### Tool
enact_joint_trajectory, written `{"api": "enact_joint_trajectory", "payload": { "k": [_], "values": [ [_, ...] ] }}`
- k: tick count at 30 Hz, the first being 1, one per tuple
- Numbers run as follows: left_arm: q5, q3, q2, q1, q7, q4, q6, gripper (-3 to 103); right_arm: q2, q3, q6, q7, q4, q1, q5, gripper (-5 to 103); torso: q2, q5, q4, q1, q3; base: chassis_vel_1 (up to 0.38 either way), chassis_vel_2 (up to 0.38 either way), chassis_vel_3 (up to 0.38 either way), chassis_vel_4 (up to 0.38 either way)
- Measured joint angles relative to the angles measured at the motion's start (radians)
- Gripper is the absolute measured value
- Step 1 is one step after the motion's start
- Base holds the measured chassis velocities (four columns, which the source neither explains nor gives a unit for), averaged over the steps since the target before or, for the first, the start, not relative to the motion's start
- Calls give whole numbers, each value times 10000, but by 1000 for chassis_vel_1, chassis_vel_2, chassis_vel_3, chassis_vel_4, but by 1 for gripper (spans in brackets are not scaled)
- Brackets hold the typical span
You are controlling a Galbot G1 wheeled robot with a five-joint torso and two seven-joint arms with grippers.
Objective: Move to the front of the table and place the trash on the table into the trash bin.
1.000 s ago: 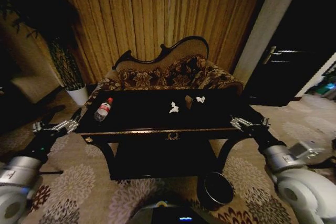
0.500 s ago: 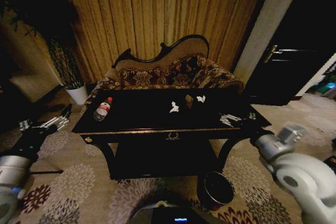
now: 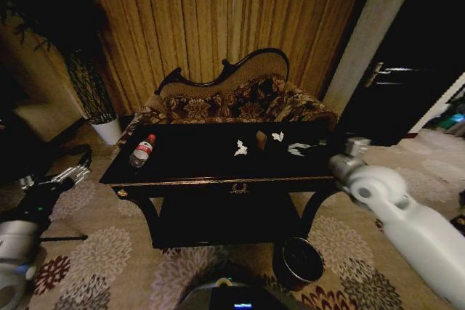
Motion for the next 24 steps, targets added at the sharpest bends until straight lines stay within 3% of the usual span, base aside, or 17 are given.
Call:
{"api": "enact_joint_trajectory", "payload": {
  "k": [1, 7, 9, 11, 15, 24],
  "values": [
    [0, 0, 0, 0, 0, 0, 0, 100, 0, 0, 0, 0, 0, 0, 0, 100, 0, 0, 0, 0, 0, 0, 0, 0, 0],
    [176, -132, -180, 204, 8, 0, -2, 100, 922, -2688, -522, 1469, -1158, 2877, 482, 100, 0, 6, -4, 0, 0, 0, 0, 0, 0],
    [180, -137, -181, 207, 12, 0, -3, 100, 999, -2828, -565, 1561, -1244, 3055, 519, 100, 0, 4, -2, 0, 0, 0, 0, 0, 0],
    [210, -168, -160, 201, -14, 0, -5, 100, 1602, -3690, -868, 2307, -1942, 4093, 854, 100, 0, 7, -3, 1, 0, 0, 0, 0, 0],
    [334, -183, -147, 212, -81, 1, -6, 100, 2092, -4269, -1133, 2938, -2608, 4810, 1017, 100, 0, 2, -2, 1, 0, 0, 0, 0, 0],
    [362, -152, -189, 183, -89, 1, -6, 100, 2414, -4478, -1339, 3255, -3460, 4980, 1101, 100, 1, 4, -6, 0, -1, 0, 0, 0, 0]
  ]
}}
